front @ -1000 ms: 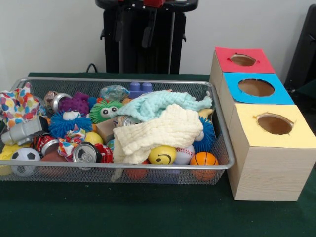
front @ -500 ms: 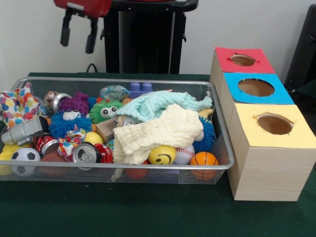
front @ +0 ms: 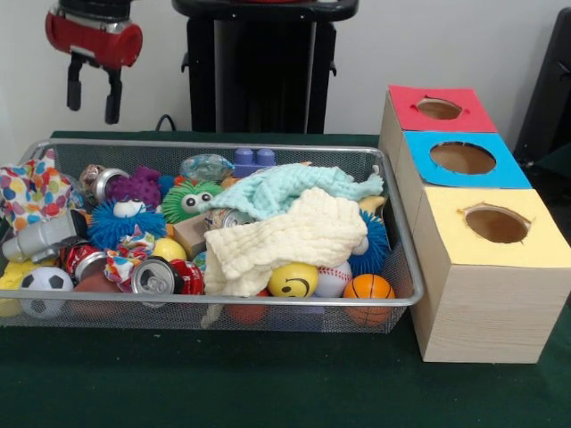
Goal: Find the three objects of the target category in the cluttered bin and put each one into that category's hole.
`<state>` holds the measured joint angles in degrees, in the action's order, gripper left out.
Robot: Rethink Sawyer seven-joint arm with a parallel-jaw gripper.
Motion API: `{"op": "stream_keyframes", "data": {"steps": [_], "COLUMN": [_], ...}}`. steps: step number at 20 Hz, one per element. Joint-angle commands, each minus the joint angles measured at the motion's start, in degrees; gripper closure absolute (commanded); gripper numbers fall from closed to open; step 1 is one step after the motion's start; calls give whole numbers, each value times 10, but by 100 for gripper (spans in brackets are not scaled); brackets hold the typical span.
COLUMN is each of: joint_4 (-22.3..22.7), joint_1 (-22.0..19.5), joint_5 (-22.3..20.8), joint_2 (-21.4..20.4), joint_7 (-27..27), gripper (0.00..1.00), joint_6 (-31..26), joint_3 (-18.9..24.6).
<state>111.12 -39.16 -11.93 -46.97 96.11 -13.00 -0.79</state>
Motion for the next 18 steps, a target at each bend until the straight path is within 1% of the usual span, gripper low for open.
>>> {"op": "stream_keyframes", "data": {"steps": [1,3,4,6,8,10,14,18], "joint_4": [-32,-32,-32,-33,-43,-58,-77,-82], "joint_1": [-38,-42,-45,-39,-26,-11,-9,-6], "joint_5": [-65,-76,-79,-91,-100,-103,-106,-102], "joint_2": [103,110,106,107,103,94,73,56], "joint_7": [0,8,11,22,24,23,12,7], "gripper": [0,0,0,0,0,0,0,0], "joint_6": [77,92,95,114,117,111,78,46], "joint_3": [96,100,103,93,80,63,64,68]}}
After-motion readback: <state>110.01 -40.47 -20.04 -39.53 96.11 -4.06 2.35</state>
